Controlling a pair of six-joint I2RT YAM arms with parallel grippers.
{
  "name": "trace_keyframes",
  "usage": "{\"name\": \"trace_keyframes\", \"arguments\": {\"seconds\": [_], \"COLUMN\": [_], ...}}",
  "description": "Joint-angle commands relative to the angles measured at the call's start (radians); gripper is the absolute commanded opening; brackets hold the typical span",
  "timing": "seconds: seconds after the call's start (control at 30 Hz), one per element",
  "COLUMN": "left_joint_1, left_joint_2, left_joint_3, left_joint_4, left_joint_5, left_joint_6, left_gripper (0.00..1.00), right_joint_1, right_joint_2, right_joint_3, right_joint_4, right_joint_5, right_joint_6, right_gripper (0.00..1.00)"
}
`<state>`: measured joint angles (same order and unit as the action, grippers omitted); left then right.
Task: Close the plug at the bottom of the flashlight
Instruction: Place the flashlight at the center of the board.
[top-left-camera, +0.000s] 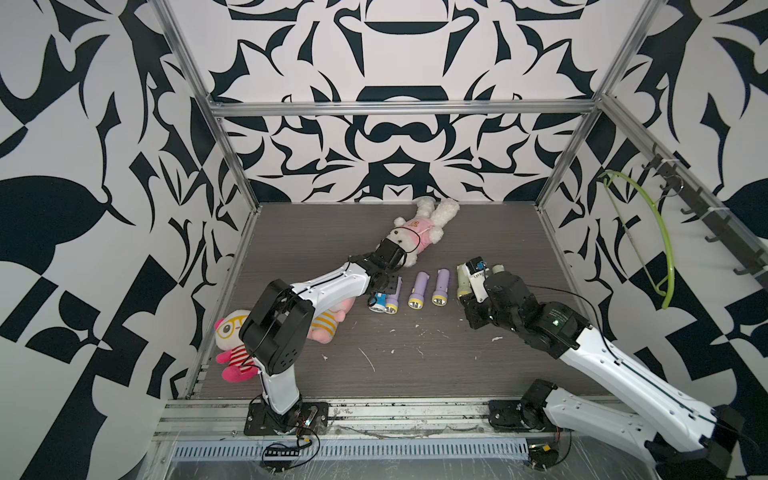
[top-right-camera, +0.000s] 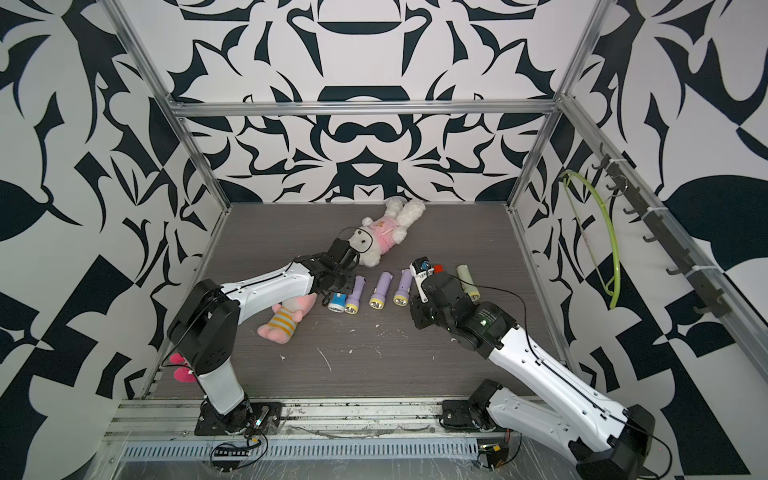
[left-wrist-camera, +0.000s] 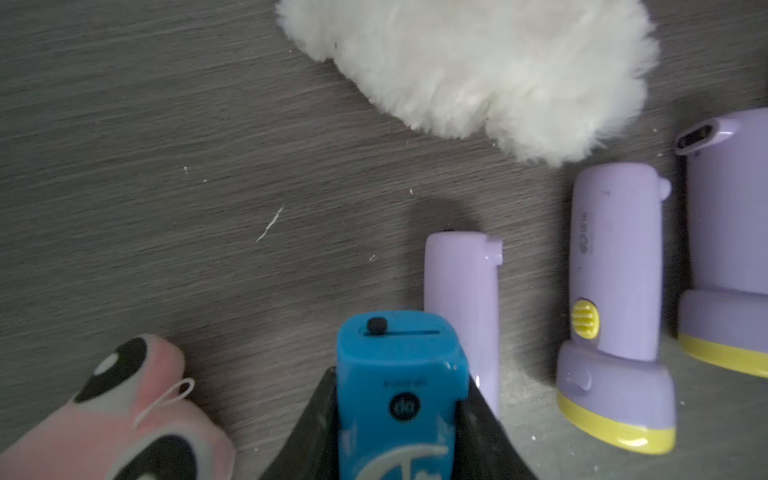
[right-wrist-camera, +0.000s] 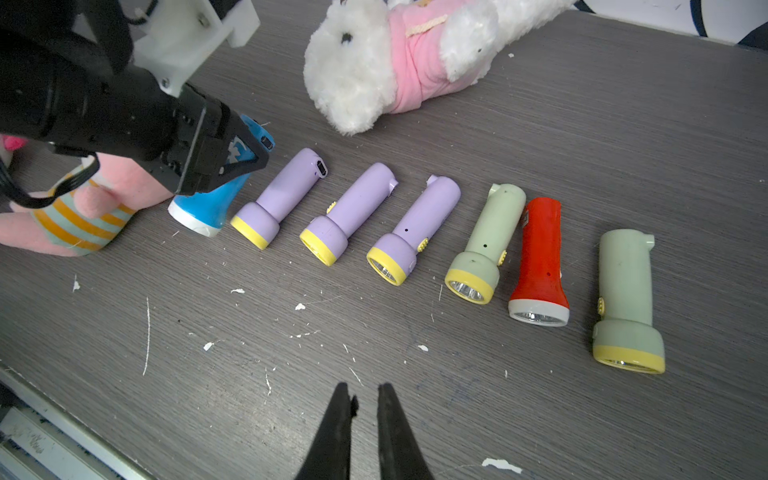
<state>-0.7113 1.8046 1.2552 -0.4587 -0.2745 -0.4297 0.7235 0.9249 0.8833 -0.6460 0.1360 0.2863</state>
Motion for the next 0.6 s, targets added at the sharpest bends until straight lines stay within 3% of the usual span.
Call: {"name": "trace_keyframes", "arguments": {"seconds": [0.0,0.17,0.43,0.57], "left_joint_1": [0.013,0.036,0.051,0.056], "left_joint_2": [0.037,0.089,0.147,0.156], "left_joint_3": [0.050,0.067,0.085,0.089], "left_joint_4": [-0.017,-0.021,-0.032,-0.038], "left_joint_5": [-0.034,-0.042,-0.049,-0.046], "left_joint_6": [0.009,0.013,0.022,0.016], "left_gripper": [0.23,0.30,0.32,0.49], "right_joint_1": [-0.001,-0.001,-0.002,-0.001], "right_joint_2": [0.010,0.026,0.058,0.073], "right_joint_3": [-0.007,-0.010,-0.008,-0.005], "right_joint_4": [0.025,0.033,0.046,0.052], "right_joint_5": [0.018,0.017,0.024,0.027], "right_joint_6": [0.012,0.016,0.015,0.013], "right_gripper": [0.17,0.18,0.19,0.19]}}
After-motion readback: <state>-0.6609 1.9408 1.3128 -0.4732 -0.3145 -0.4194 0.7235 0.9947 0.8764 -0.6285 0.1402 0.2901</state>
